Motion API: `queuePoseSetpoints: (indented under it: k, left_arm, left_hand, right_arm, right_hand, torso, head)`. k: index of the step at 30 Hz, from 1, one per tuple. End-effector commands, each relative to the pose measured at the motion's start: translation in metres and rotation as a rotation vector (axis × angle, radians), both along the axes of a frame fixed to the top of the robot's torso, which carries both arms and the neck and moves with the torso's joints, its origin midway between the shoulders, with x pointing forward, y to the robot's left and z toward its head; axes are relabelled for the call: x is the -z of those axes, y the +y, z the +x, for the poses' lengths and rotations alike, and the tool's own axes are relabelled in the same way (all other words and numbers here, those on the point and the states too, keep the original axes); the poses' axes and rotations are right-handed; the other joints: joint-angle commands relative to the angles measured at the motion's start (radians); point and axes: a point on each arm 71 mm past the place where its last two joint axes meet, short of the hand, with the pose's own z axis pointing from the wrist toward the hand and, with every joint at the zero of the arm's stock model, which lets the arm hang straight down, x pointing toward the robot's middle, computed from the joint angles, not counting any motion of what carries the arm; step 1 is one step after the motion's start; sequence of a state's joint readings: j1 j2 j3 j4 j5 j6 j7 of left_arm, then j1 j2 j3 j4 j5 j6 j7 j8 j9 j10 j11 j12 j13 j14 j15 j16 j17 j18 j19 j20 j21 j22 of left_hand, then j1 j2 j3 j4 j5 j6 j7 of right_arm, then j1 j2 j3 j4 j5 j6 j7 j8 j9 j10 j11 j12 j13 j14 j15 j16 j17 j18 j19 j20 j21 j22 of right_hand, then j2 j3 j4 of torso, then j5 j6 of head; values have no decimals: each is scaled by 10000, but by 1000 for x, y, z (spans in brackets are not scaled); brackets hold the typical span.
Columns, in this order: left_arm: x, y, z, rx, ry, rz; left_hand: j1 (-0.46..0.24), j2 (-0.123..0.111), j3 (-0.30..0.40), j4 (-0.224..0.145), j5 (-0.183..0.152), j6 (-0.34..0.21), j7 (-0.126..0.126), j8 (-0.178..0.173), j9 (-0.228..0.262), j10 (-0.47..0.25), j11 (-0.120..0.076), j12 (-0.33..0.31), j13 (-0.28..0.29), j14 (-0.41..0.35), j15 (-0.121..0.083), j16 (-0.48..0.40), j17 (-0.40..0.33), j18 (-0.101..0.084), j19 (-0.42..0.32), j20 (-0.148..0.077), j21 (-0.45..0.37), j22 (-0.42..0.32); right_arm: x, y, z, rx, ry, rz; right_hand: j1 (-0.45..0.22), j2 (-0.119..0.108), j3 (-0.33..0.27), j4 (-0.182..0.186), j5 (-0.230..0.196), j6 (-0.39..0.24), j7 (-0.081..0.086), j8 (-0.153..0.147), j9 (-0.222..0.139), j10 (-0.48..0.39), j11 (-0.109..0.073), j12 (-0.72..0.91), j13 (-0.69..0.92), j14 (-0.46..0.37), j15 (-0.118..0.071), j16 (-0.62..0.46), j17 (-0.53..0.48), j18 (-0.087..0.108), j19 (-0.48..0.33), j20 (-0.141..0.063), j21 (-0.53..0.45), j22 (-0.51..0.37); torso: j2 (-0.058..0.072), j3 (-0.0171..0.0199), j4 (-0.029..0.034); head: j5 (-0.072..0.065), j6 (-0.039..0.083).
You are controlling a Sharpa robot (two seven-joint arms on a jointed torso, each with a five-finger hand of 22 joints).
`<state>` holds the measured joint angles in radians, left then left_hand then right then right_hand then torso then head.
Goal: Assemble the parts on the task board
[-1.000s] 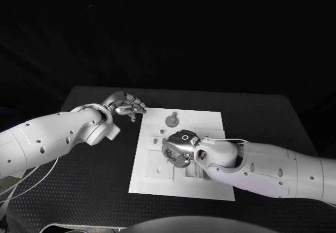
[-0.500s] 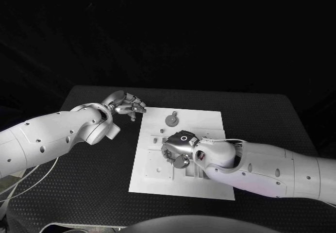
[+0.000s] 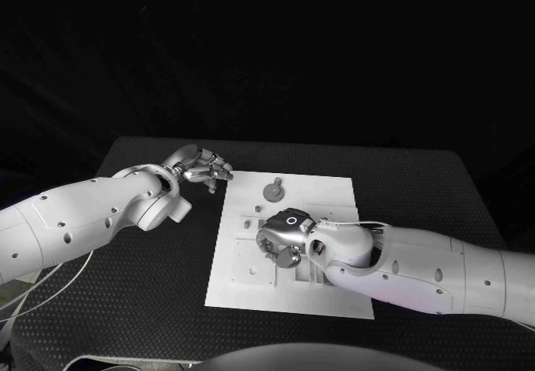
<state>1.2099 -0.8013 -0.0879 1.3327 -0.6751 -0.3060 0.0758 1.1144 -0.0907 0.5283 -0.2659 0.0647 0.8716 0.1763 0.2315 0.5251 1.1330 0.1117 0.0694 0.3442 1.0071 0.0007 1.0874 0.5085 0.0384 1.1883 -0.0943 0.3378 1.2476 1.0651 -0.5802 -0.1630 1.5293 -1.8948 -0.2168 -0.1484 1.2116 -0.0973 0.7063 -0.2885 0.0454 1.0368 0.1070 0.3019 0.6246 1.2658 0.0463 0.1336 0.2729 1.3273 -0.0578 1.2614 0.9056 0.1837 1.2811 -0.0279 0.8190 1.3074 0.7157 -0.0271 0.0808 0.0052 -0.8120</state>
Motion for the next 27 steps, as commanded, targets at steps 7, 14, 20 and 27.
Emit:
queuePoseSetpoints:
  k: [7, 14, 20, 27]
  left_arm:
    - [-1, -2, 0, 99, -29, -16]
    - [-1, -3, 0, 122, -27, -14]
    - [-1, -3, 0, 115, -27, -10]
    - [-1, -3, 0, 123, -24, -11]
  left_hand:
    - [65, 8, 10, -45, -54, -26, 79, 57, -13, -68, 17, 5, 15, 68, 21, 14, 16, 673, 71, -19, -42, 16]
    - [65, 8, 9, -46, -55, -26, 79, 61, -14, -70, 17, 5, 16, 68, 21, 13, 18, 674, 72, -19, -46, 19]
    - [66, 7, 9, -47, -55, -27, 79, 63, -15, -71, 17, 6, 17, 68, 21, 13, 20, 674, 73, -19, -49, 22]
    - [66, 8, 9, -47, -55, -27, 79, 66, -16, -71, 17, 6, 18, 68, 21, 12, 21, 675, 74, -18, -52, 24]
  right_arm:
    - [5, -2, 1, -80, 8, -362]
    - [8, -1, 1, -111, 91, -514]
    - [15, 0, -2, -223, 271, -734]
    - [17, 3, -6, -300, 421, -707]
  right_hand:
    - [-1, 75, 71, -3, 30, 17, 21, 64, 18, 678, -78, 56, 15, -157, -148, 47, -19, 781, 14, -72, 47, 193]
    - [-7, 76, 70, -5, 30, 13, 21, 63, 25, 678, -78, 51, 22, -160, -147, 46, -24, 781, 11, -71, 48, 194]
    - [-19, 75, 66, -2, 30, 9, 23, 62, 30, 677, -77, 47, 28, -163, -146, 44, -28, 781, 6, -69, 48, 195]
    - [-31, 80, 64, -1, 30, 5, 25, 61, 37, 676, -76, 41, 34, -167, -145, 41, -34, 781, 0, -66, 46, 195]
  torso:
    - [-1, 3, 6]
    - [0, 3, 4]
    - [0, 2, 5]
    - [-1, 7, 8]
  head:
    - [-5, -25]
    - [2, -30]
    - [-3, -35]
    - [-1, -58]
